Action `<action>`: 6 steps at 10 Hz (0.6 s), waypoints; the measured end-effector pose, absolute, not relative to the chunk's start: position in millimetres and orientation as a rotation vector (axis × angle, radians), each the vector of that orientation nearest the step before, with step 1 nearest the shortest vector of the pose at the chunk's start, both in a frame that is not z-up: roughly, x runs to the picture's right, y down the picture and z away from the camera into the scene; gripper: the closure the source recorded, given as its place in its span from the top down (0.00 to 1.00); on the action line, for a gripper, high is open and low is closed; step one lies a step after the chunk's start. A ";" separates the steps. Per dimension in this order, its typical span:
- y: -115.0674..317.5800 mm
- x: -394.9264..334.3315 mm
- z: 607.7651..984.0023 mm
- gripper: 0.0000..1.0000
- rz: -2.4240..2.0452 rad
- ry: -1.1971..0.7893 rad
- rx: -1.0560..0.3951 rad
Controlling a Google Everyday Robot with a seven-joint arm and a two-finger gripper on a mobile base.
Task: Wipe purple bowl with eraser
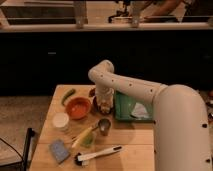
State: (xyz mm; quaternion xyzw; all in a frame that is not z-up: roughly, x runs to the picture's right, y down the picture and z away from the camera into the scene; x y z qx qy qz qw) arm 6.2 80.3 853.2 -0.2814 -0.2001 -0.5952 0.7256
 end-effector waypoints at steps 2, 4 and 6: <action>71.6 15.8 860.0 0.00 -1.264 -0.417 -0.621; 64.7 19.8 862.0 0.00 -1.242 -0.403 -0.611; 57.8 14.0 856.1 0.00 -1.228 -0.421 -0.580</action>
